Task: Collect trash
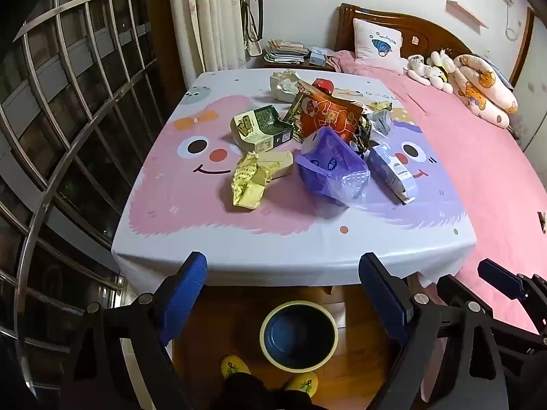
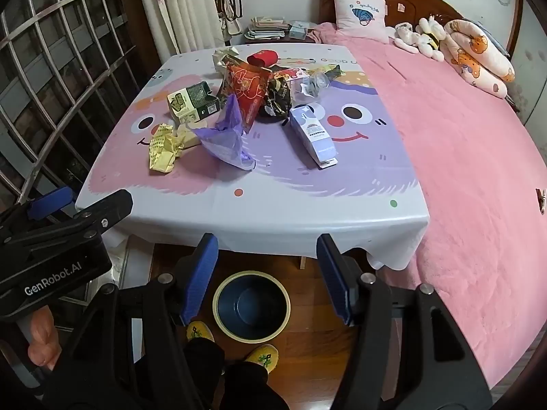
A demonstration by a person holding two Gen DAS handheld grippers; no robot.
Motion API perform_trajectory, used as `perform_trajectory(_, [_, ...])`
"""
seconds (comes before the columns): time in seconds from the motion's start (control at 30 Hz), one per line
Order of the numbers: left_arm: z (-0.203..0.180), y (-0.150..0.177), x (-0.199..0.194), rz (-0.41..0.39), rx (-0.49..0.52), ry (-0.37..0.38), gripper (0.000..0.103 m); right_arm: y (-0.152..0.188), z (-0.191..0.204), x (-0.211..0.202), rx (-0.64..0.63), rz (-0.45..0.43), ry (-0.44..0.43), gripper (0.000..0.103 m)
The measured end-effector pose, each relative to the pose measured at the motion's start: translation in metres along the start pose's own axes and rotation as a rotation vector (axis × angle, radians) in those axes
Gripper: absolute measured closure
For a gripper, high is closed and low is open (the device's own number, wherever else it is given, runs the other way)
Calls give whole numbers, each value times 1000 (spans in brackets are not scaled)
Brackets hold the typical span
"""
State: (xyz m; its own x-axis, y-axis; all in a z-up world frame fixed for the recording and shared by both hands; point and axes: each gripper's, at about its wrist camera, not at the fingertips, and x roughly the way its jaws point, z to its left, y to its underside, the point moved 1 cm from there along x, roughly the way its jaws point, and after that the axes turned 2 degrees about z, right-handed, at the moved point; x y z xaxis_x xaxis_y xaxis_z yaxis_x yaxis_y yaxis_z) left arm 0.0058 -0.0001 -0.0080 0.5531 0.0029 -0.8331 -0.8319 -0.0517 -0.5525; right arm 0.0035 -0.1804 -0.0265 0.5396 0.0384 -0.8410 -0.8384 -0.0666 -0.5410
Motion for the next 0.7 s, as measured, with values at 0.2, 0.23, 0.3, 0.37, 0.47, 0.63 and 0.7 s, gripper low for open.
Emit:
perform_trajectory(0.2, [0, 0, 0, 9, -5, 8, 11, -3, -2, 3, 8, 2, -26, 46])
perform_trajectory(0.23, [0, 0, 0, 10, -5, 11, 11, -4, -2, 3, 5, 0, -26, 46])
perform_trajectory(0.3, [0, 1, 0, 11, -4, 20, 11, -4, -1, 4, 3, -3, -26, 46])
perform_trajectory(0.37, [0, 1, -1, 9, -3, 19, 11, -3, -1, 3, 3, 0, -26, 46])
perform_trajectory(0.47, [2, 0, -1, 11, -3, 15, 11, -2, -3, 2, 6, 1, -26, 46])
perform_trajectory(0.63, [0, -3, -3, 9, 1, 19, 11, -3, -1, 3, 8, 2, -28, 46])
perform_trajectory(0.7, [-1, -3, -3, 9, 0, 17, 11, -4, -1, 4, 9, 4, -30, 46])
